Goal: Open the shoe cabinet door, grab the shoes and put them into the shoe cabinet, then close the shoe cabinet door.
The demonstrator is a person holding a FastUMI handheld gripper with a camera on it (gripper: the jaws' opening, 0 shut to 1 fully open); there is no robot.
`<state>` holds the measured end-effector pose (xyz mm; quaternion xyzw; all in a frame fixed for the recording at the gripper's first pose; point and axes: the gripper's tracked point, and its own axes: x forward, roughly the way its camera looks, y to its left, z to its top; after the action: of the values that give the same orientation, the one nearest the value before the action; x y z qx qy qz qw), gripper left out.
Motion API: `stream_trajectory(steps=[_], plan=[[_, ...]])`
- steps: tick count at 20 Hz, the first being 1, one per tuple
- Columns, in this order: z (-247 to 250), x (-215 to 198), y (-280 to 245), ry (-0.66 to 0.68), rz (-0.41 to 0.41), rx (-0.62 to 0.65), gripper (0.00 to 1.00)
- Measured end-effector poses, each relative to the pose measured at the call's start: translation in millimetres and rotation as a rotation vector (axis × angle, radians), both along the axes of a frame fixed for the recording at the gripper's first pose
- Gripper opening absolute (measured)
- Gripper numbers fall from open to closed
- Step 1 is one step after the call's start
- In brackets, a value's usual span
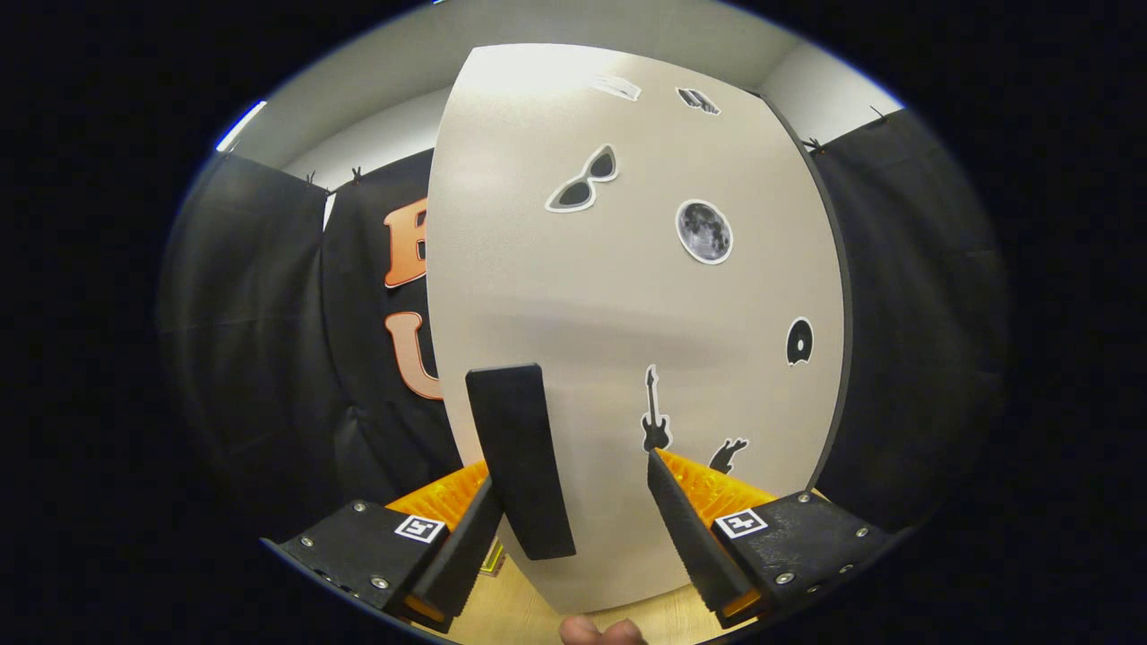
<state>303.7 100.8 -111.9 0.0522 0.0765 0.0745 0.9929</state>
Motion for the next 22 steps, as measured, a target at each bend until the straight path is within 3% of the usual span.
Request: stream_trajectory(steps=[8,22], plan=[[-0.7,33.6,13.9,-0.024,-0.022,-0.020,0.94],[2.2,50.4,28.3,0.002,-0.047,-0.013,0.92]])
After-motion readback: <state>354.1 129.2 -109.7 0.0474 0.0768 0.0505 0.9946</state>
